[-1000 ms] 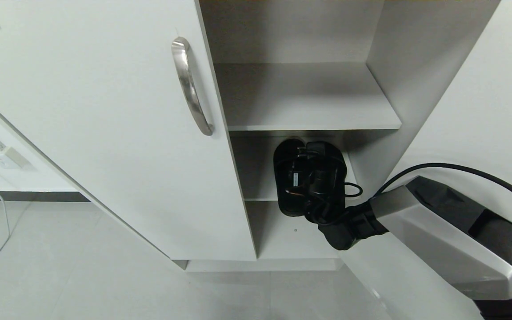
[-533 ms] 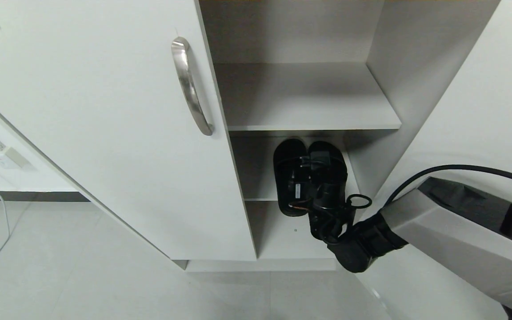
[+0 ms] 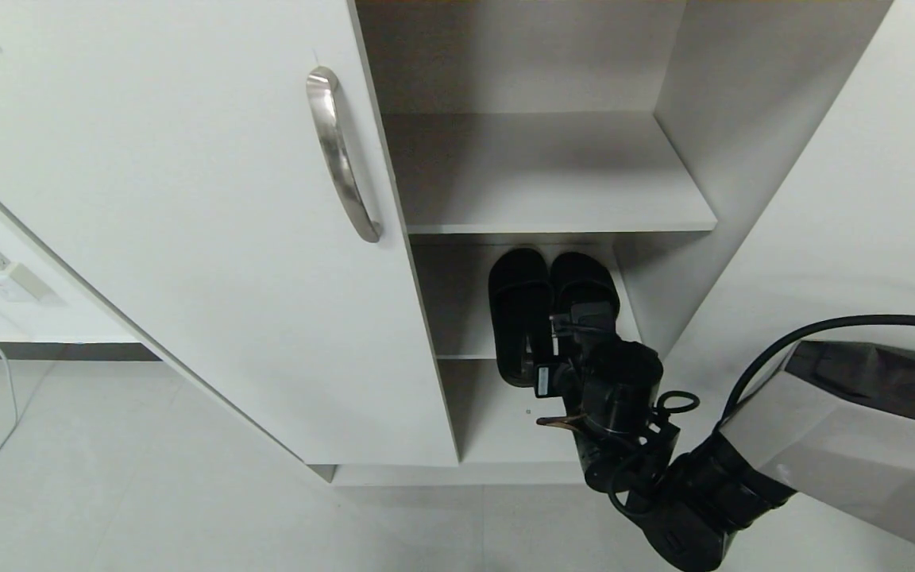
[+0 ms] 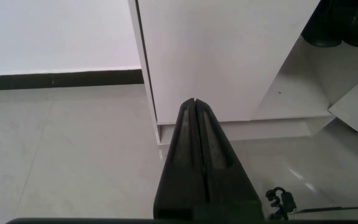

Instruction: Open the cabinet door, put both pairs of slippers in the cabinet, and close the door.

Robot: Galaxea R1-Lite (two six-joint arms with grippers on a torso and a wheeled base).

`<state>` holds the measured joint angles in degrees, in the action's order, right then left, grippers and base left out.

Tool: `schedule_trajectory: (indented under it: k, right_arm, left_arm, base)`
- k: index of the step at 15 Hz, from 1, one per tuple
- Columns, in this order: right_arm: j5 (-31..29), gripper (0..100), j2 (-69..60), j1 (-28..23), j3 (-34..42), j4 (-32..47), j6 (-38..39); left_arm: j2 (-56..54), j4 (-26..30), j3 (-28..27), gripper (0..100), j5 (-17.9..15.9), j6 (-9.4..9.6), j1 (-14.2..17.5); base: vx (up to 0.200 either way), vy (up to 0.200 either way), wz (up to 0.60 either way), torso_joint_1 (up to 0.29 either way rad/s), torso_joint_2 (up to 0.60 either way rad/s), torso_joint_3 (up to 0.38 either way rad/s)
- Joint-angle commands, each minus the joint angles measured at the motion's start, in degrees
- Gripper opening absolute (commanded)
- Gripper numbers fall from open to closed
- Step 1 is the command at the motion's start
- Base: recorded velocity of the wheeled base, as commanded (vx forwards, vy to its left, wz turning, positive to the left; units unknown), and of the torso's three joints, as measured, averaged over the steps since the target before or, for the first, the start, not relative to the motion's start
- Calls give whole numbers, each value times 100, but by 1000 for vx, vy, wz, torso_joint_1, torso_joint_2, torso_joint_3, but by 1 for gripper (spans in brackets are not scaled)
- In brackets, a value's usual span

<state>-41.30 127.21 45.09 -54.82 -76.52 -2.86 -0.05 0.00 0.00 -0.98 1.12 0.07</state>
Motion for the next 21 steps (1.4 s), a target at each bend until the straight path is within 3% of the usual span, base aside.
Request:
schedule_trajectory:
  k: [1,10,21]
  right_arm:
    - [8,100,-56,131,68,-12,-21]
    - [-1,100,-73,193,279,-284,-135]
    - [26,100,-249,263,472,-425,-135]
  left_arm:
    - [5,0,0,0,1,2,1]
    - [14,0,0,0,18,-33,1]
    - [5,0,0,0,10,-24,1]
  base:
    - [0,0,0,0,0,0]
    - [-178,0,0,2,2,2]
    - [0,0,0,0,0,0]
